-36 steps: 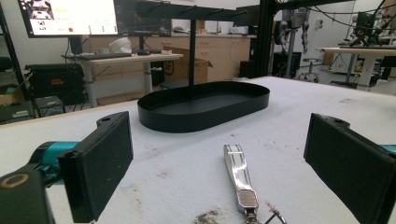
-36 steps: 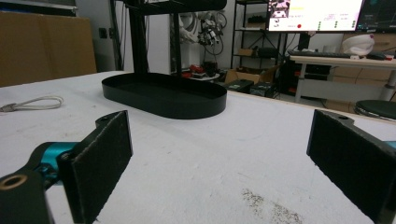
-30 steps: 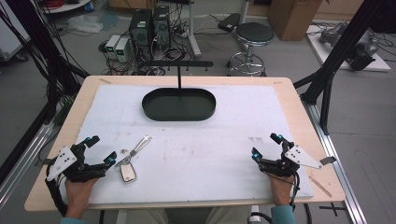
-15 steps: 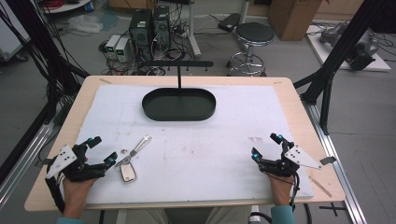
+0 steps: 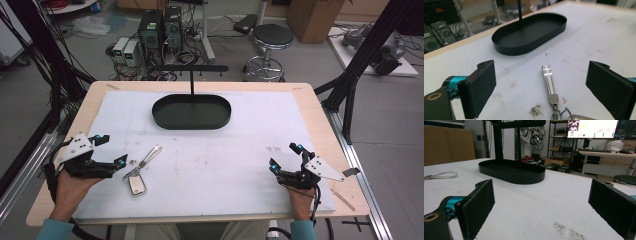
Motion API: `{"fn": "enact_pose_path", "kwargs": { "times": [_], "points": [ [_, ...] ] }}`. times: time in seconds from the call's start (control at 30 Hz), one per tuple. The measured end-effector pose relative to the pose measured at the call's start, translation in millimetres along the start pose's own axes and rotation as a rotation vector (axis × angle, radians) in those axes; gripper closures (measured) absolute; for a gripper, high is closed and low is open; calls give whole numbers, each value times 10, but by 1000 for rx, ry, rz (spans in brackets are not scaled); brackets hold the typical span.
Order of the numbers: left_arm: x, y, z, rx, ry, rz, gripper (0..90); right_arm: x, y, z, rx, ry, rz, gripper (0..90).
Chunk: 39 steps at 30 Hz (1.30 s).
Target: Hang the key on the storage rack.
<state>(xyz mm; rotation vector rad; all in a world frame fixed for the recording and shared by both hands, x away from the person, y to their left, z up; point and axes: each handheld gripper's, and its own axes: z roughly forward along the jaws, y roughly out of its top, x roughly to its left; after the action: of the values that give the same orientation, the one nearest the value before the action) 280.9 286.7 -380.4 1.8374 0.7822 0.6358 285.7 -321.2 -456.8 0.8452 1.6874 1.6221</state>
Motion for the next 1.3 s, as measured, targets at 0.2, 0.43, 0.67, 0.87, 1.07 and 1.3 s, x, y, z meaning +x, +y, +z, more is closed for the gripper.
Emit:
{"fn": "enact_pose_path", "kwargs": {
  "times": [0.2,0.43,0.67,0.87,1.07,1.3],
  "points": [
    [21,225,132,179,-17,35,99,2,-1,-3,-1,1,4,63],
    [42,321,343,350,-47,55,99,4,-2,-4,-6,0,1,63],
    [3,344,552,488,-66,84,99,7,-2,-8,-2,-2,10,63],
    [-48,310,755,595,-93,106,101,3,-2,-7,-8,-3,5,63],
    [-97,305,880,647,-102,107,109,1,-3,-9,-8,-2,5,63],
    [-120,231,1004,748,-103,121,128,2,-4,-11,-12,-1,3,63]
  ]
}}
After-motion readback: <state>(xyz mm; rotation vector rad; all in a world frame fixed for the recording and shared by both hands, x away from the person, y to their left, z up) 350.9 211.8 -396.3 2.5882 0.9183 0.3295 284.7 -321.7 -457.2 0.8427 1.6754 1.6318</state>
